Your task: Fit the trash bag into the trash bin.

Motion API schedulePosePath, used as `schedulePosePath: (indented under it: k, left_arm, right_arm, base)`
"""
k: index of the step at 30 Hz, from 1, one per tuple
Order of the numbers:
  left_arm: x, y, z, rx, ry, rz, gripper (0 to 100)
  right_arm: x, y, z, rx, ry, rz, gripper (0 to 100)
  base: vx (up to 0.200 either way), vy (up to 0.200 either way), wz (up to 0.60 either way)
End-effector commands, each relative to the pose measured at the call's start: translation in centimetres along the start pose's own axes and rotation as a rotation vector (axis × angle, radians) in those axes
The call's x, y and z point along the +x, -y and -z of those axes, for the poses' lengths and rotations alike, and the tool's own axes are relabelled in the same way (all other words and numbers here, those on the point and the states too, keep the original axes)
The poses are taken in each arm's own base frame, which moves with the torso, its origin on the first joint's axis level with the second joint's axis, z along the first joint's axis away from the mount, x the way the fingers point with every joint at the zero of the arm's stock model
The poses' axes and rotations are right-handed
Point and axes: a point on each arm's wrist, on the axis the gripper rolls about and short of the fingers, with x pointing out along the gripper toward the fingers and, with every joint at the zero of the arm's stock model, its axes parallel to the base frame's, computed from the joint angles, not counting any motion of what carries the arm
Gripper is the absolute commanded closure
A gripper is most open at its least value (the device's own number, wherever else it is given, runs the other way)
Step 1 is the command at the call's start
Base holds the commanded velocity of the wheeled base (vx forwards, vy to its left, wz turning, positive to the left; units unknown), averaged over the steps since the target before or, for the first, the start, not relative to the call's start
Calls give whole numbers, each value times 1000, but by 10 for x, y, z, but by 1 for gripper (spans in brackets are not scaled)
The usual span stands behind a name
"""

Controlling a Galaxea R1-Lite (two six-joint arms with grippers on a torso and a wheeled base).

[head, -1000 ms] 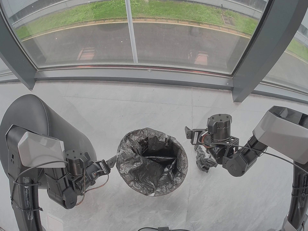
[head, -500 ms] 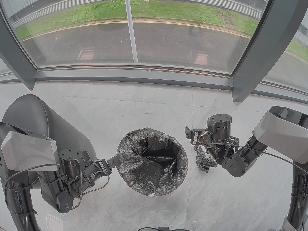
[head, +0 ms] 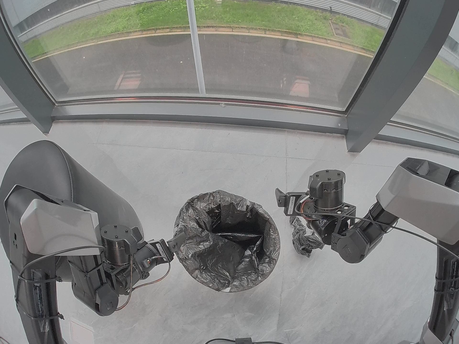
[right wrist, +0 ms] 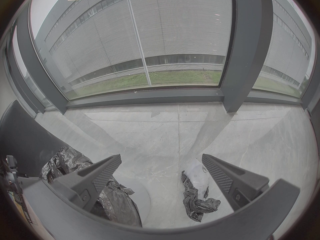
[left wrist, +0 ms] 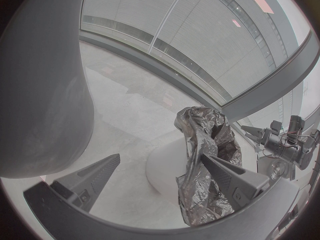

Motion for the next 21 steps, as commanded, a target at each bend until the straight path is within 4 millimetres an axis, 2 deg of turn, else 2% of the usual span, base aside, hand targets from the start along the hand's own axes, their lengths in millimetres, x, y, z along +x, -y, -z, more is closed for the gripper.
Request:
schedulePosePath:
  k: [1, 21]
  left_arm:
    - [12, -9, 13, -2, -30, -26, 0]
    - [6, -8, 7, -5, -14, -28, 0]
  right_arm:
    - [0, 0, 0, 0, 1, -1, 0]
    - [0, 0, 1, 0, -1, 0, 0]
  base:
    - [0, 0, 0]
    - [0, 0, 0]
